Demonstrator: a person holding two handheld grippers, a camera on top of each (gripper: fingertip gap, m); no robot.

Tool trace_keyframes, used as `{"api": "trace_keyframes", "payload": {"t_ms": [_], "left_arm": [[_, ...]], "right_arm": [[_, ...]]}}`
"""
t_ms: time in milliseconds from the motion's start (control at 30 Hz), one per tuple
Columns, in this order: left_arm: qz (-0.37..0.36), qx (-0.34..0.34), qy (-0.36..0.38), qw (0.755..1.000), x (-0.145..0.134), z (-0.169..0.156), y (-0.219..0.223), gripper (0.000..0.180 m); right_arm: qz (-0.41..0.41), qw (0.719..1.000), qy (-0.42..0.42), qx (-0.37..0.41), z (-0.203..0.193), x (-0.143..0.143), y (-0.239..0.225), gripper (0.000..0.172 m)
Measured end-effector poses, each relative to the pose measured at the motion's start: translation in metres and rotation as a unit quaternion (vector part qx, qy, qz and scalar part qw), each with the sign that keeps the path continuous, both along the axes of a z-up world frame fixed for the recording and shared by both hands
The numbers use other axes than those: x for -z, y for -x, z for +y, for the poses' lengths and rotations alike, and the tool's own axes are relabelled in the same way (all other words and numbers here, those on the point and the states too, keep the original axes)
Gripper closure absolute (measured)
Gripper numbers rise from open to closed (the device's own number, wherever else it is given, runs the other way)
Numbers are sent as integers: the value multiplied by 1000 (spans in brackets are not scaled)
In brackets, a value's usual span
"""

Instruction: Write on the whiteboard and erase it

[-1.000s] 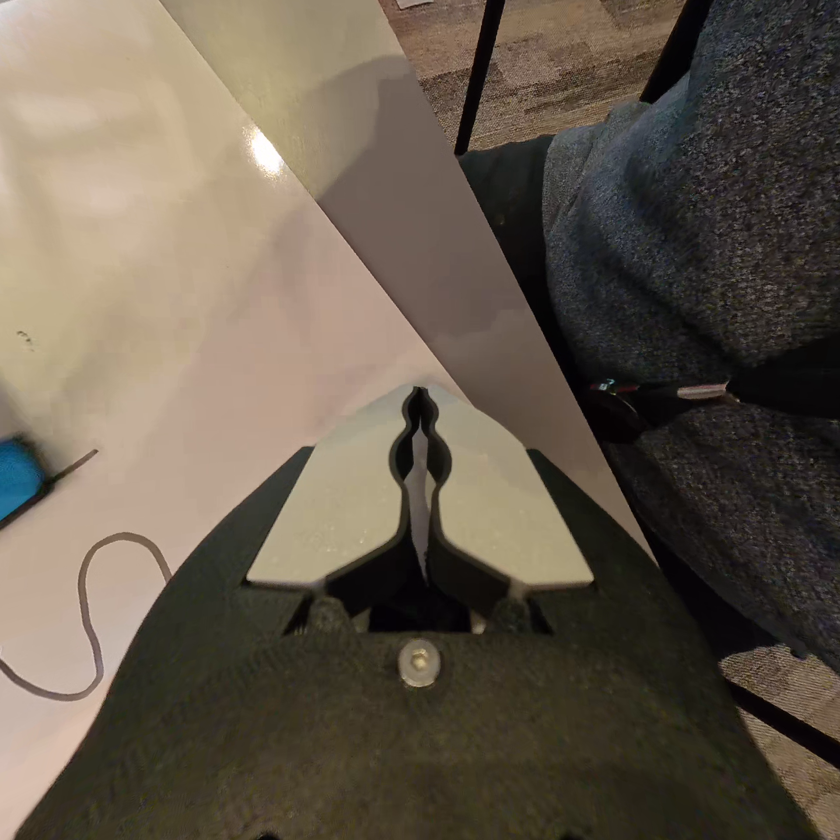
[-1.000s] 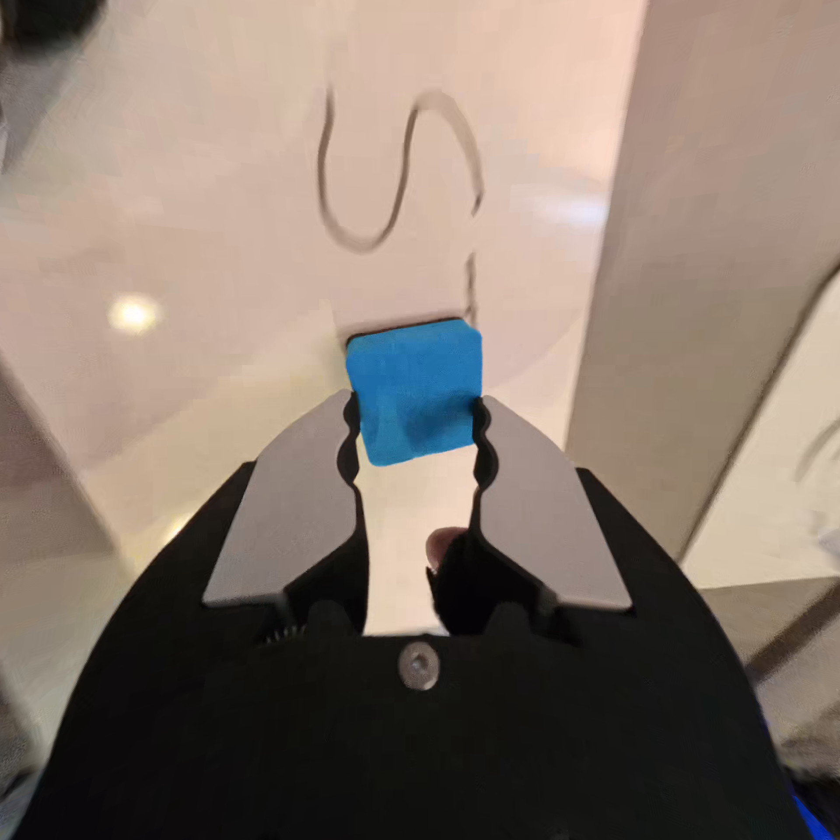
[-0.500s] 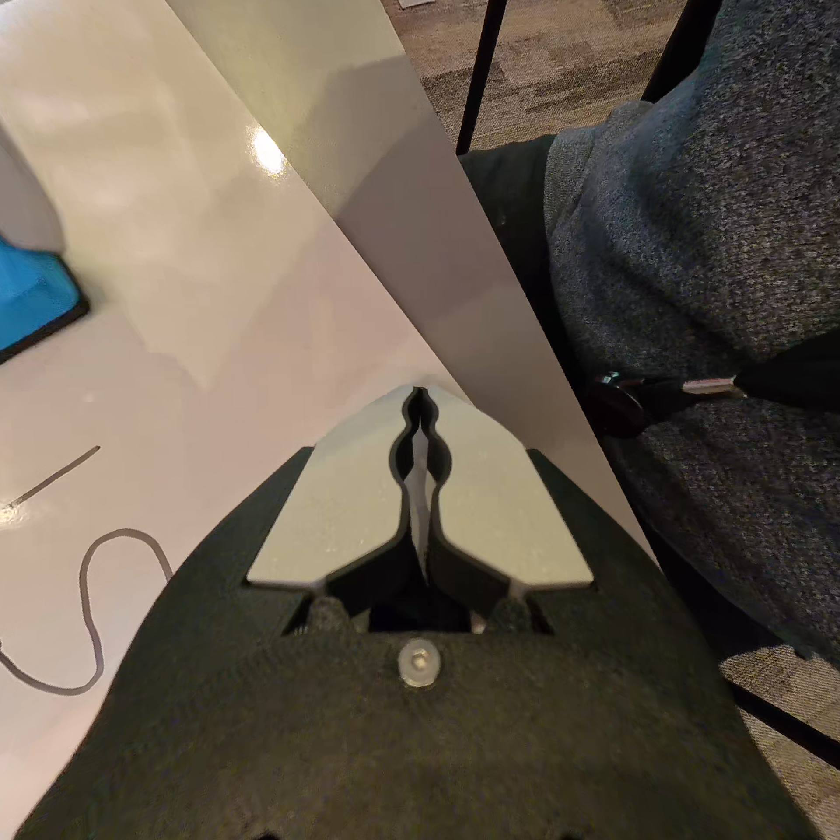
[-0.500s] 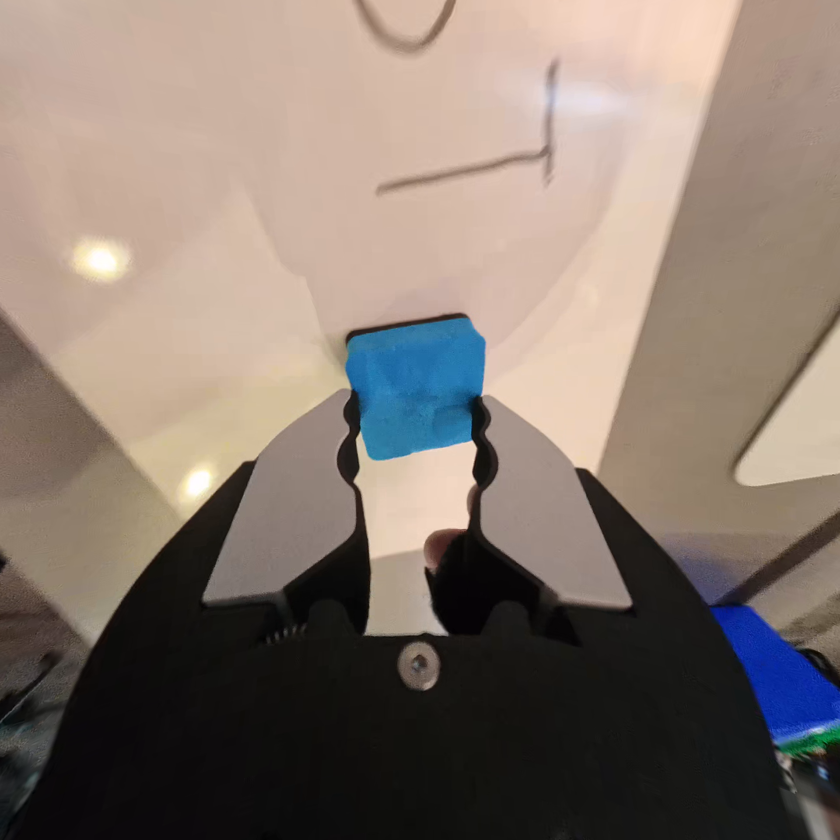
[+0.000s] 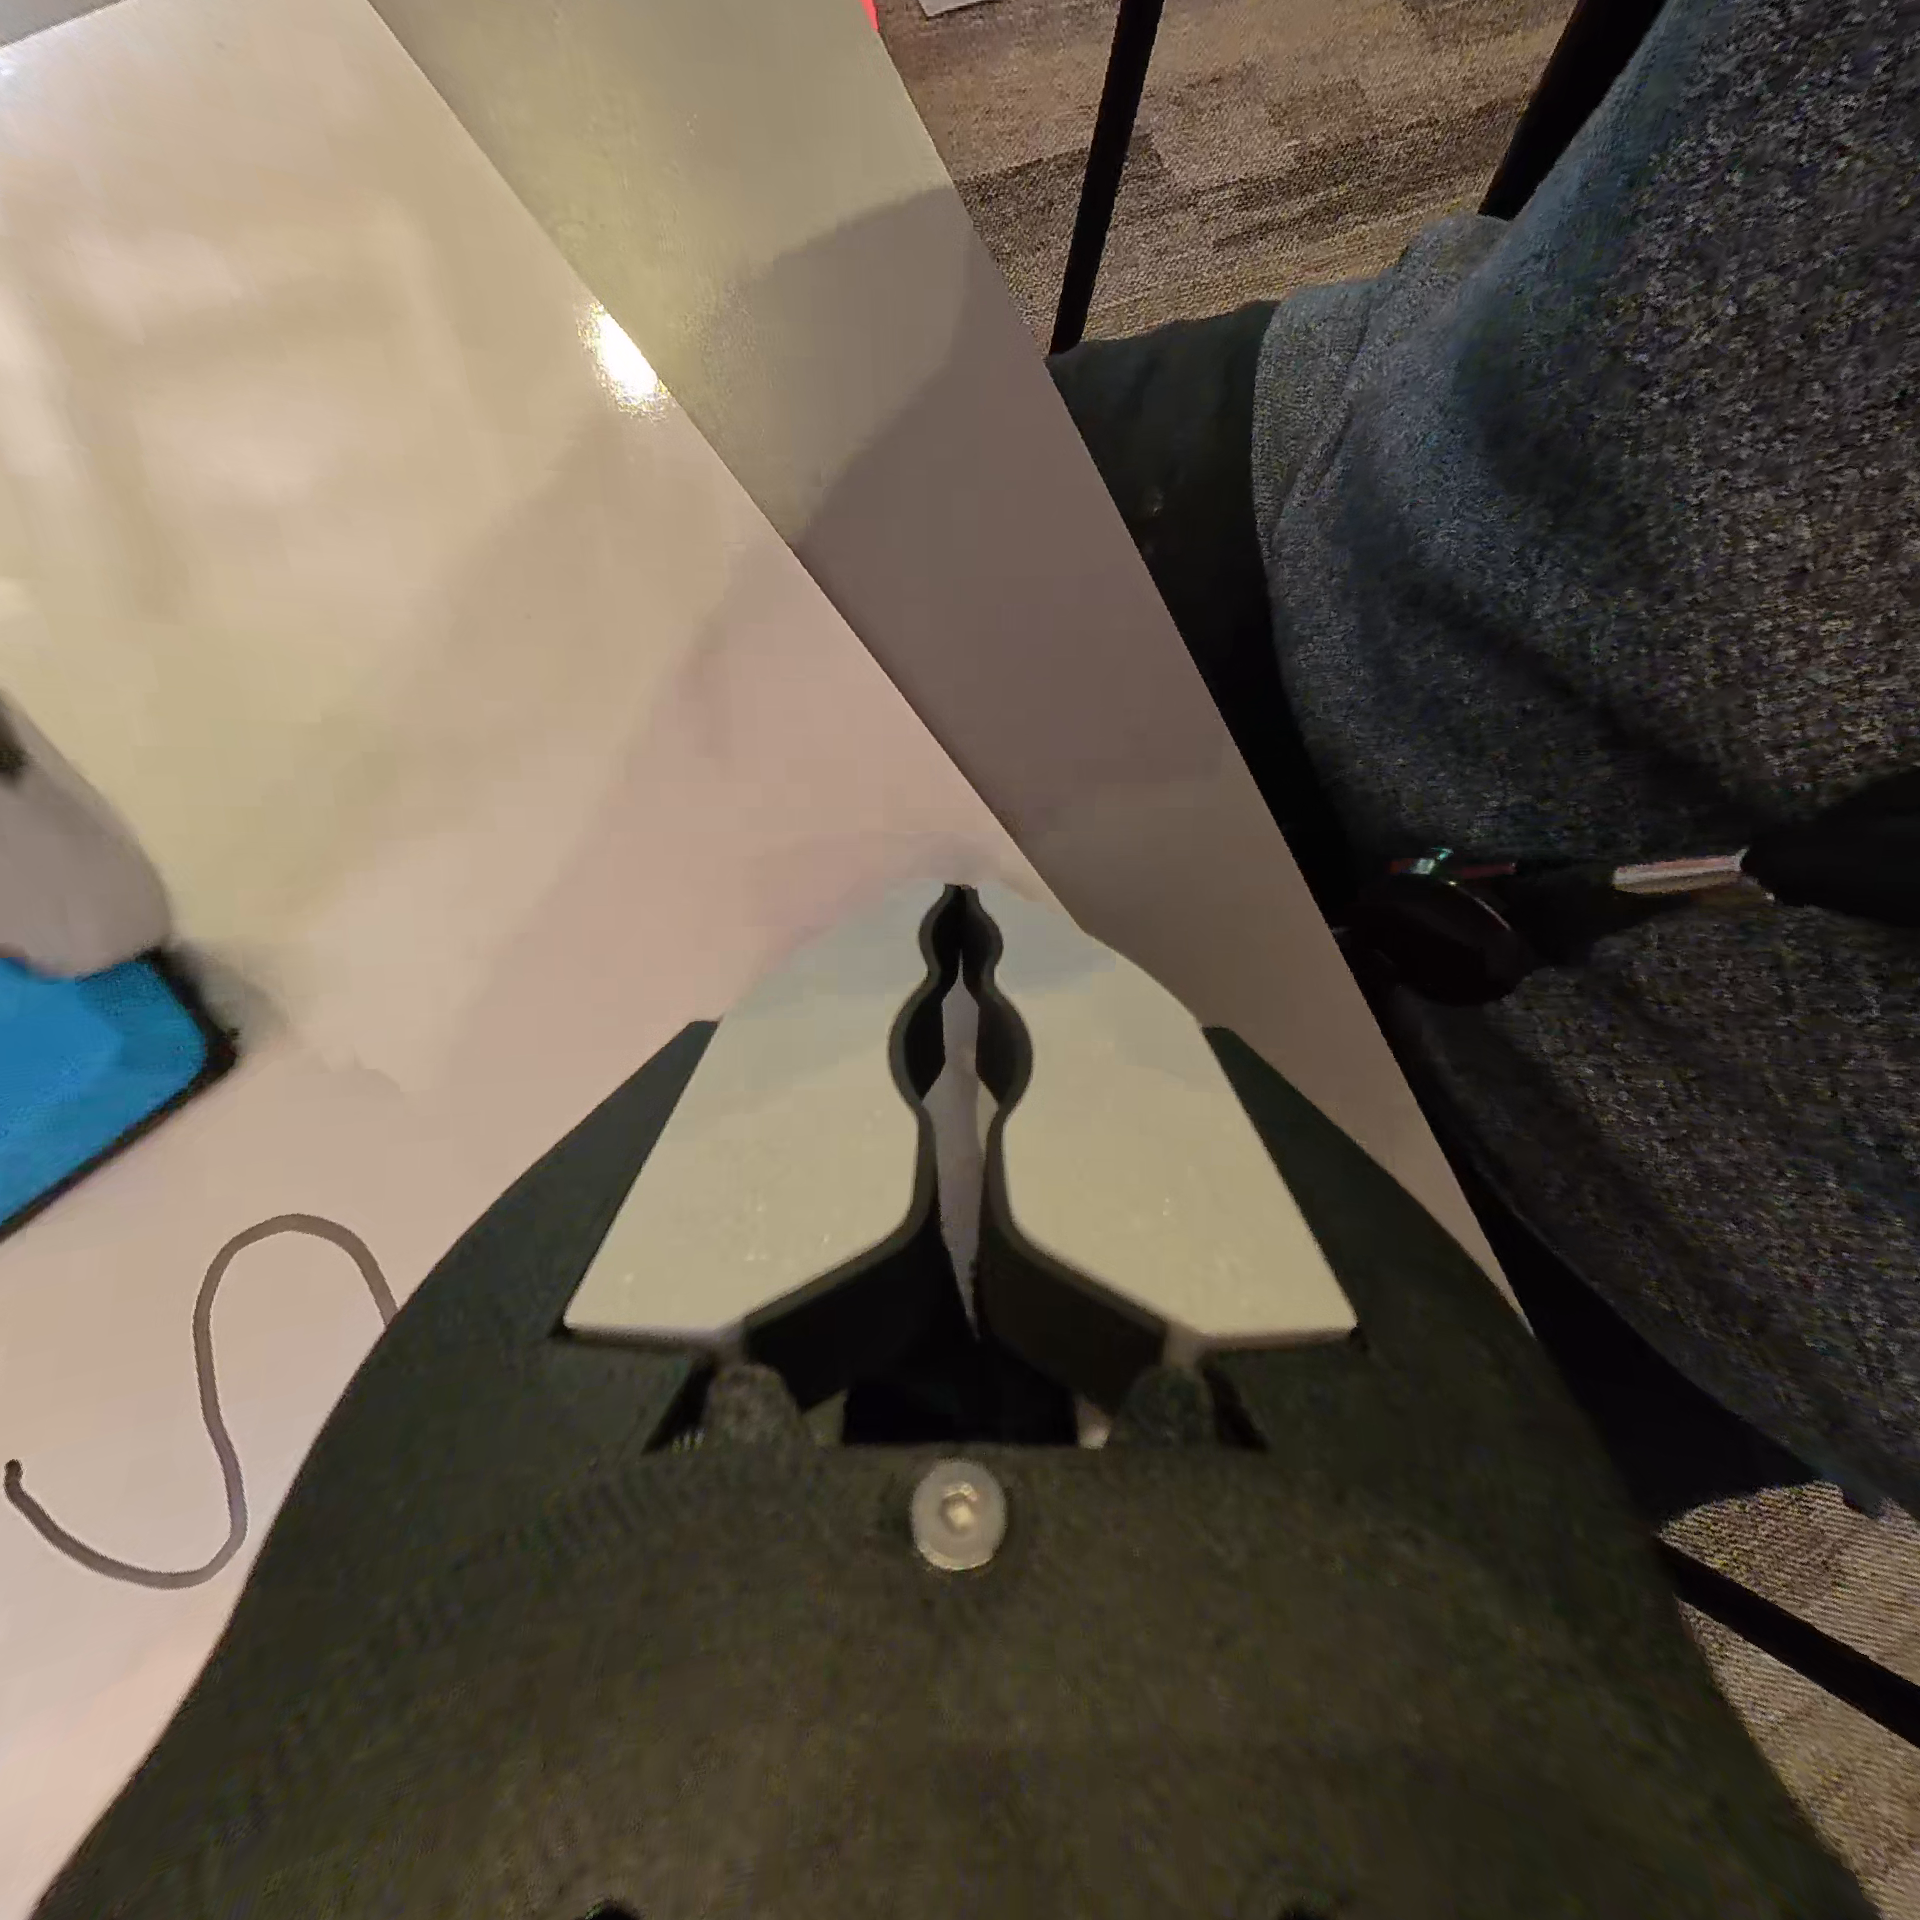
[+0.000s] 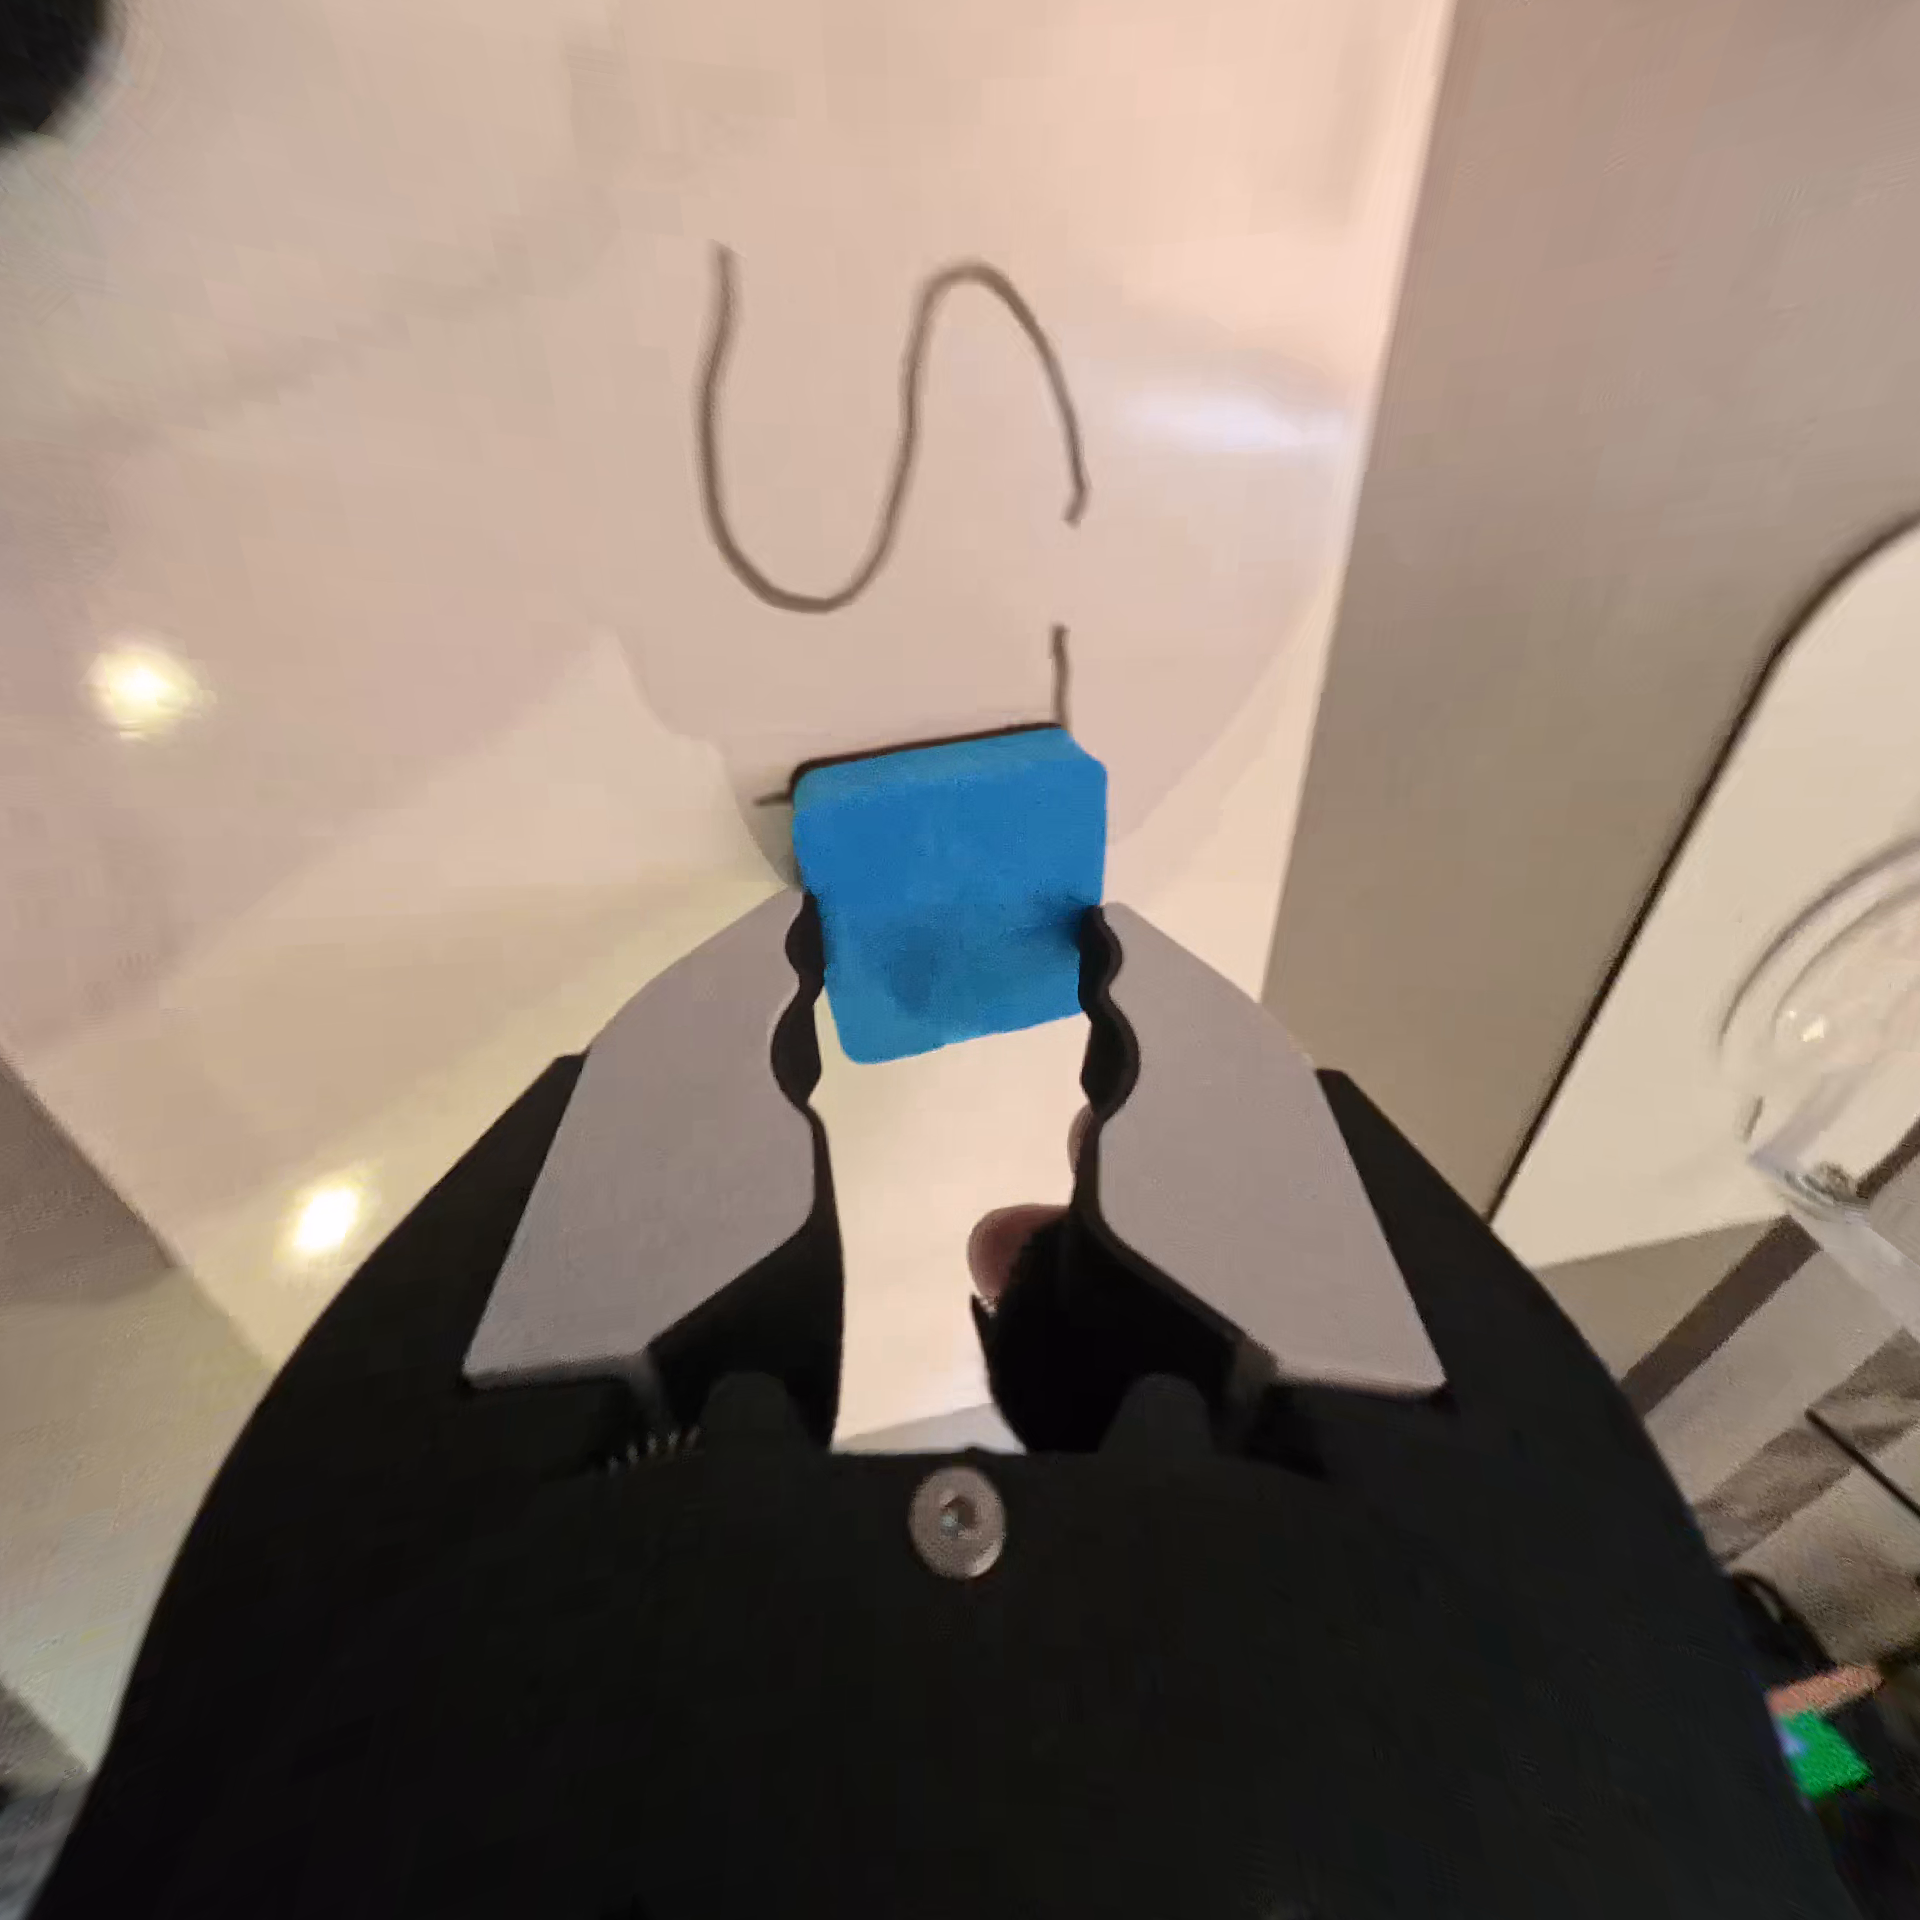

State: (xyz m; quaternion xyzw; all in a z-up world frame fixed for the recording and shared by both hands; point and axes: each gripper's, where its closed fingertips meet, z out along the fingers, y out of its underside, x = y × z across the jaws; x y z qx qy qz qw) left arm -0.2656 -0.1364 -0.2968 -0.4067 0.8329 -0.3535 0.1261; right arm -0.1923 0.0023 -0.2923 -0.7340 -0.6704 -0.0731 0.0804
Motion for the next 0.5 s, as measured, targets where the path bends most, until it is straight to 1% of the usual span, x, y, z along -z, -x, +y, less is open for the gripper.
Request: {"api": "trace_keyframes", "payload": {"t_ms": [33, 67, 100, 133, 167, 200, 233, 267, 300, 333, 367, 400, 433, 467, 500], "left_arm": [[1, 0, 1, 1000, 0, 0, 0, 180], [0, 0, 0, 1000, 0, 0, 0, 180], [-1, 0, -1, 1000, 0, 0, 0, 180], [-1, 0, -2, 1000, 0, 0, 0, 180], [0, 0, 0, 1000, 0, 0, 0, 180], [1, 0, 1, 1000, 0, 0, 0, 180], [0, 0, 0, 1000, 0, 0, 0, 180], [-2, 0, -2, 1000, 0, 0, 0, 180], [-2, 0, -3, 1000, 0, 0, 0, 180], [-1, 0, -2, 1000, 0, 0, 0, 180], [-1, 0, -1, 1000, 0, 0, 0, 180], [-1, 0, -1, 1000, 0, 0, 0, 180], [-2, 0, -2, 1000, 0, 0, 0, 180], [-4, 0, -4, 1000, 0, 0, 0, 180], [-5, 0, -5, 1000, 0, 0, 0, 180]], "right_arm": [[-3, 999, 33, -8, -9, -1, -2, 123], [-5, 998, 66, 1, -15, -3, -10, 123], [-18, 998, 50, 23, -3, -2, -21, 123], [-27, 999, 3, 38, 17, 0, -25, 122], [-11, 999, -12, 30, 23, 0, -14, 123], [14, 1000, 4, -2, 14, 0, 3, 123], [39, 998, 48, -31, -5, -1, 16, 123], [31, 996, 79, -27, -14, -3, 12, 123], [3, 998, 59, -10, -2, -2, -2, 123], [-22, 999, 11, 21, 21, 0, -14, 122], [-20, 999, -1, 29, 29, 0, -10, 123], [-17, 1000, 9, -3, 21, 0, 1, 123], [14, 997, 47, -52, 0, -1, 17, 123], [26, 994, 81, -62, -14, -2, 18, 123], [1, 996, 75, -41, -7, -2, 4, 123]]}}
